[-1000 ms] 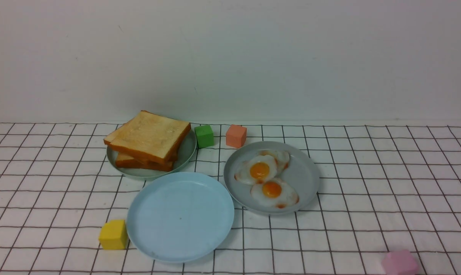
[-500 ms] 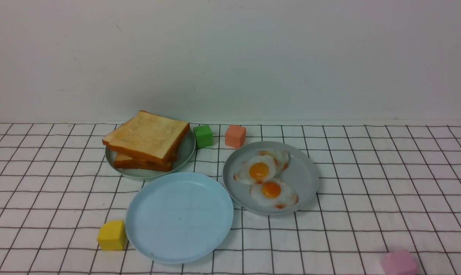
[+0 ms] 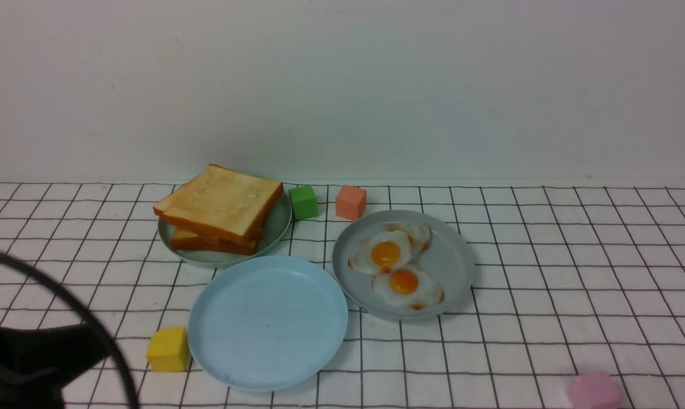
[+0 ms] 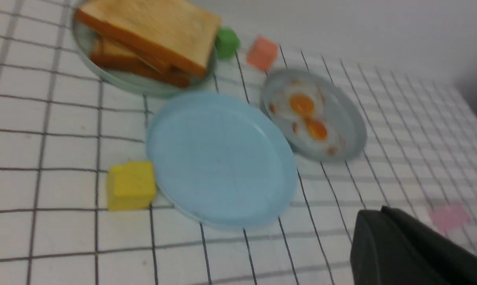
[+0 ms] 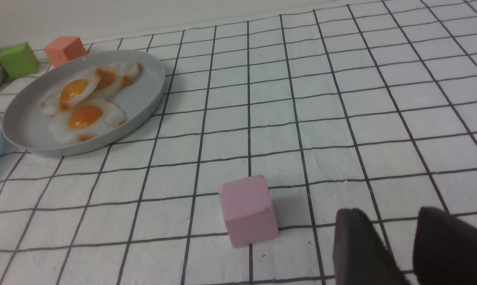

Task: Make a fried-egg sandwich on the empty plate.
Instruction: Use the left arm to grab a slice of bread, then use the left arm to put a slice of bread into the empty plate in the middle, then use the right arm to grab a fried egg

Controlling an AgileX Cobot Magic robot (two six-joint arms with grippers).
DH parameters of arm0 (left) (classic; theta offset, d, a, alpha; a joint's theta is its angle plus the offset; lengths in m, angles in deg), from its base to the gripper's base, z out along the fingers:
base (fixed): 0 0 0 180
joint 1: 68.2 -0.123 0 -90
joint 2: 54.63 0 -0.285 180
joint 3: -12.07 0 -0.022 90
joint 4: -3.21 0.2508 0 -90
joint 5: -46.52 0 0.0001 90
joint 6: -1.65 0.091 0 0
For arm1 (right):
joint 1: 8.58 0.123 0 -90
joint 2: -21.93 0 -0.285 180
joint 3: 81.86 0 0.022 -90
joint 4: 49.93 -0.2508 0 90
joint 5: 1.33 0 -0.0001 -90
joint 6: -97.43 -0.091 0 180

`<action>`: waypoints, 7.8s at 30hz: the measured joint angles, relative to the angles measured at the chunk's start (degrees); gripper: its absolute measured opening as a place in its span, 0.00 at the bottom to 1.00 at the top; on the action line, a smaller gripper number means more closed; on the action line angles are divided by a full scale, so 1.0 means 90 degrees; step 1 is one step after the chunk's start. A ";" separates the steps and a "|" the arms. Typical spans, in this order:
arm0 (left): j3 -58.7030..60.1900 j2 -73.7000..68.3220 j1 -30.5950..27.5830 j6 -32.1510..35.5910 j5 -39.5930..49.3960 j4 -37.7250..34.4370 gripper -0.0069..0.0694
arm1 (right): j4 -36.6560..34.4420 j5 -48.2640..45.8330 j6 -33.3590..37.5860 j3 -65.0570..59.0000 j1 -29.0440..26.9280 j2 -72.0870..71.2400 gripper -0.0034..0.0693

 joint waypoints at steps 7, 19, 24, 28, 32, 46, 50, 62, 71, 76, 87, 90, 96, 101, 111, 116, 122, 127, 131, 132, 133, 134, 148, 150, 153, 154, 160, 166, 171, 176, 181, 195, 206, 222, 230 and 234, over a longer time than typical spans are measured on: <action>-0.1177 -0.2186 0.0916 -0.0014 0.0417 0.0881 0.07 | -0.0011 0.0174 -0.0056 -0.0023 0.0000 0.0000 0.38; -0.1331 -0.2873 0.0937 -0.0017 0.0069 0.0810 0.07 | -0.2190 0.1769 -0.1647 0.0105 0.0000 0.0009 0.36; -0.1850 -0.3551 0.0937 0.0054 -0.0309 0.0959 0.07 | -0.1971 -0.0444 -0.0722 0.1891 0.0125 0.0870 0.21; -0.2800 -0.4458 0.1100 -0.0111 -0.0224 0.1467 0.07 | -0.1765 -0.2808 0.0904 0.3993 0.0226 0.2477 0.07; -0.3643 -0.5343 0.1672 -0.1209 0.0066 0.2876 0.07 | -0.1714 -0.3811 0.1387 0.5245 0.0673 0.3683 0.05; -0.5906 -0.8163 0.1825 -0.3265 0.0126 0.6126 0.29 | -0.1959 -0.3280 0.2077 0.6092 0.1321 0.4897 0.06; -0.6167 -0.8558 0.1825 -0.3265 -0.0133 0.6396 0.47 | -0.2067 -0.3248 0.2147 0.6199 0.1325 0.4897 0.06; -0.6232 -0.9544 0.1825 -0.4393 -0.0856 0.8472 0.77 | -0.2108 -0.3645 0.2166 0.6215 0.1333 0.4897 0.07; -0.6262 -0.9660 0.1830 -0.5083 -0.0886 0.8900 0.61 | -0.2148 -0.3678 0.2166 0.6215 0.1333 0.4897 0.08; -0.6274 -0.9660 0.1830 -0.5115 -0.0900 0.8936 0.34 | -0.2148 -0.3712 0.2166 0.6215 0.1333 0.4897 0.09; -0.6267 -0.9209 0.2073 -0.5115 -0.0519 0.8907 0.20 | -0.2148 -0.3944 0.2166 0.6215 0.1333 0.4897 0.09; -0.6267 -0.8747 0.2324 -0.5115 -0.0232 0.8867 0.19 | -0.2150 -0.3973 0.2166 0.6215 0.1333 0.4897 0.09; -0.5933 -0.7882 0.2888 -0.4929 0.0886 0.8277 0.19 | -0.2172 -0.4161 0.2166 0.6215 0.1333 0.4897 0.09; -0.4714 -0.7039 0.3302 -0.4423 0.0835 0.7090 0.19 | -0.2176 -0.4265 0.2166 0.6215 0.1333 0.4897 0.10; -0.3477 -0.6772 0.3357 -0.3677 -0.0315 0.6696 0.19 | -0.2210 -0.4244 0.2166 0.6215 0.1333 0.4897 0.10; -0.3470 -0.6962 0.3357 -0.3600 -0.0849 0.7223 0.18 | -0.2368 -0.4225 0.2166 0.6215 0.1333 0.4897 0.10; -0.3468 -0.7186 0.3357 -0.3592 -0.0968 0.7759 0.18 | -0.2391 -0.4276 0.2166 0.6215 0.1333 0.4897 0.11; -0.3463 -0.7432 0.3357 -0.3592 -0.1021 0.7787 0.18 | -0.2434 -0.4310 0.2166 0.6215 0.1333 0.4897 0.11; -0.3463 -0.7511 0.3357 -0.3628 -0.1021 0.7796 0.20 | -0.2439 -0.4364 0.2166 0.6215 0.1333 0.4897 0.11; -0.3463 -0.7511 0.3357 -0.3639 -0.1021 0.7796 0.22 | -0.2439 -0.4379 0.2166 0.6215 0.1333 0.4897 0.11; -0.3463 -0.7511 0.3357 -0.3653 -0.1021 0.7796 0.25 | -0.2446 -0.4393 0.2166 0.6215 0.1333 0.4897 0.11; -0.3463 -0.7511 0.3357 -0.3659 -0.1021 0.7796 0.29 | -0.2451 -0.4400 0.2166 0.6215 0.1333 0.4897 0.11; -0.3463 -0.6984 0.3352 -0.3664 -0.0742 0.6172 0.71 | -0.2578 -0.4346 0.2166 0.6215 0.1333 0.4897 0.18; -0.3463 -0.6638 0.3352 -0.3664 -0.0650 0.5729 0.72 | -0.2581 -0.4219 0.2166 0.6215 0.1333 0.4934 0.22; -0.3463 -0.5921 0.3352 -0.3658 -0.0415 0.5133 0.68 | -0.2625 -0.4072 0.2166 0.6230 0.1333 0.5135 0.30; -0.3463 -0.5594 0.3352 -0.3658 -0.0328 0.4920 0.64 | -0.2673 -0.4059 0.2166 0.6239 0.1333 0.5300 0.33; -0.3441 -0.3514 0.3352 -0.3269 -0.0137 0.4224 0.25 | -0.3227 -0.3963 0.2247 0.6435 0.1333 0.6578 0.40; -0.2420 -0.1668 0.3352 -0.3184 -0.0351 0.4069 0.07 | -0.3404 -0.3881 0.2585 0.7388 0.1333 0.8294 0.37; -0.0971 -0.0607 0.3352 -0.3184 -0.1136 0.3816 0.07 | -0.3544 -0.3706 0.2613 0.8072 0.1333 0.9669 0.37; -0.0044 0.0044 0.3352 -0.3184 -0.2302 0.3610 0.07 | -0.3820 -0.3528 0.2615 0.8648 0.1333 1.0893 0.41; 0.0076 0.0085 0.3352 -0.3184 -0.2782 0.3572 0.07 | -0.3888 -0.3405 0.2615 0.9365 0.1333 1.1941 0.45; 0.0082 0.0085 0.3352 -0.3184 -0.3087 0.3572 0.07 | -0.4025 -0.3082 0.2508 1.0621 0.1392 1.3691 0.58; 0.0082 0.0085 0.3352 -0.3190 -0.3100 0.3572 0.07 | -0.4058 -0.1742 0.2501 1.0646 0.1622 1.3993 0.58; 0.0097 0.0078 0.3352 -0.3190 -0.3100 0.3572 0.07 | -0.4092 -0.1249 0.2525 1.0654 0.1839 1.4290 0.58; 0.0103 0.0078 0.3352 -0.3190 -0.3087 0.3572 0.07 | -0.4006 -0.1244 0.2525 1.0661 0.1839 1.4298 0.52; 0.0103 0.0078 0.3352 -0.3190 -0.3085 0.3572 0.08 | -0.4000 -0.1236 0.2525 1.0661 0.1839 1.4300 0.42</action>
